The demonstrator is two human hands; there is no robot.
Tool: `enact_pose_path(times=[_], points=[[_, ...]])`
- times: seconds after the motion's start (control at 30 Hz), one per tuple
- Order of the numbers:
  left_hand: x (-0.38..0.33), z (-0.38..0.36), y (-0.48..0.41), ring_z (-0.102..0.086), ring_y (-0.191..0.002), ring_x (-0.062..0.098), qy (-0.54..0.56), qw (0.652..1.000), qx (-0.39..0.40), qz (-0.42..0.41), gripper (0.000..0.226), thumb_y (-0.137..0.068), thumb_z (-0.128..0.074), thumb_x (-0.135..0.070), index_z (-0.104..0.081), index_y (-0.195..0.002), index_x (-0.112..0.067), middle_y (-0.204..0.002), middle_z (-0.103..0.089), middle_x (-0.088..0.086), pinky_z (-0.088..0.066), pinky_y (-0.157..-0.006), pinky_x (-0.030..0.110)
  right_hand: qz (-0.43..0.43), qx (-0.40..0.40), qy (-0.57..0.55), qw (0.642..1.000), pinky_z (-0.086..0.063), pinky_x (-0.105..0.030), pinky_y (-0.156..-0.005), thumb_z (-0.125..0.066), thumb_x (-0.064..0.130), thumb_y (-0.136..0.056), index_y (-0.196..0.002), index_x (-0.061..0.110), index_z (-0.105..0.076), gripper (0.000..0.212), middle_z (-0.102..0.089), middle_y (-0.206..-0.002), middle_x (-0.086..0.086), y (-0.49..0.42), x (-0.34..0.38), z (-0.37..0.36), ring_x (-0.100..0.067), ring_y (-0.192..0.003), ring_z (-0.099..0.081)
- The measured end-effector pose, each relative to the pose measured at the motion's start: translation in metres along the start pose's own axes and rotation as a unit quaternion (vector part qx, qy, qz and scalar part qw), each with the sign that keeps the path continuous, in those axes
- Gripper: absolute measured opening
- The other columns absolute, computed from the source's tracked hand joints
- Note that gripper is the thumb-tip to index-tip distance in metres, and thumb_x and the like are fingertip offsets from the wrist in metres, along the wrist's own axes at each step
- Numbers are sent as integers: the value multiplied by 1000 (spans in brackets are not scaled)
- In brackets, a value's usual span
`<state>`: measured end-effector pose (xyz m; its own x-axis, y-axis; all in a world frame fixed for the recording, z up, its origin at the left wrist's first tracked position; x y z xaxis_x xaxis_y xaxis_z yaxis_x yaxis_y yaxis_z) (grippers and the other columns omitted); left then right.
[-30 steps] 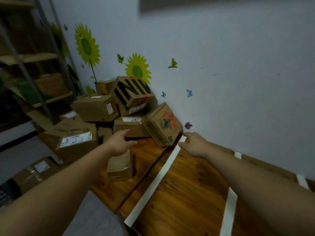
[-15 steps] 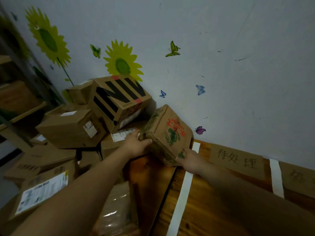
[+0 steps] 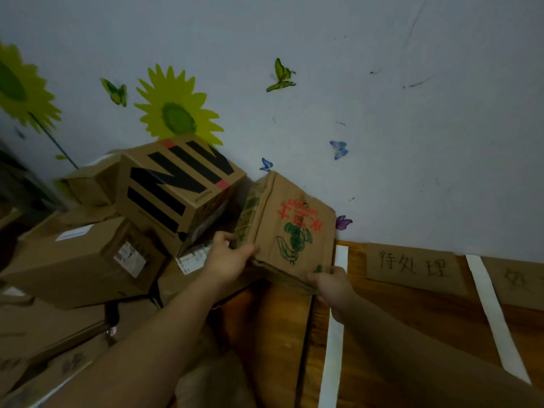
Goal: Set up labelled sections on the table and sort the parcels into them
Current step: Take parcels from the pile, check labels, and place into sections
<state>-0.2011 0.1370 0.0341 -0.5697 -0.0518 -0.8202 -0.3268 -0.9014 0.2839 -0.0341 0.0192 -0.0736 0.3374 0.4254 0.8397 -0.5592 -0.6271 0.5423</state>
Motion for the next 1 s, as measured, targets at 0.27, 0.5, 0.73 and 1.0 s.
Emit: enact_pose_path(times=[0.27, 0.5, 0.73, 1.0], points=[[7, 62, 45, -47, -116, 21, 47, 992, 102, -55, 75, -81, -61, -52, -26, -145, -36, -135, -42, 0, -42, -100, 41, 147, -54, -8, 988, -54, -22, -69, -64, 21, -90, -114, 15, -53, 27, -61, -99, 3, 97, 60, 16, -13, -89, -61], [-23, 73, 106, -47, -100, 13, 50, 981, 141, -123, 45, -97, -28, -54, -55, -123, -28, -112, -54, -5, -33, -83, 28, 175, -107, -35, 978, -53, -44, -87, -56, 64, -78, -128, 23, -51, 66, -64, -115, -3, 188, 70, 33, -24, -103, -63], [-38, 59, 157, -47, -105, 11, 78, 956, 199, -201, 42, -96, -45, -40, -45, -136, -26, -122, -52, -5, -39, -83, 29, 209, -178, -8, 962, -47, -43, -98, -56, 61, -82, -130, 22, -53, 62, -61, -122, 0, 258, 61, 67, -20, -107, -58], [-64, 27, 199, -50, -110, 19, 54, 951, 132, -274, 67, -91, -58, -10, -24, -145, -32, -114, -51, -4, -45, -90, 34, 278, -196, 28, 940, -46, -27, -87, -65, 27, -90, -136, 13, -44, 53, -52, -126, 3, 304, 68, 116, -16, -109, -52]])
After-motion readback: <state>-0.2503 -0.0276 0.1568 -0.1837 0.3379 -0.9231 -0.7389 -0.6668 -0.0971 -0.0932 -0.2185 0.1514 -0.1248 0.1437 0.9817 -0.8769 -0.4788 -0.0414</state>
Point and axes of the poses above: each hand's wrist, its own y-axis away from the middle knuckle, its own z-axis out of the back of the hand, x = y × z, the point moved 1 cm from there along -y, towards the middle knuckle
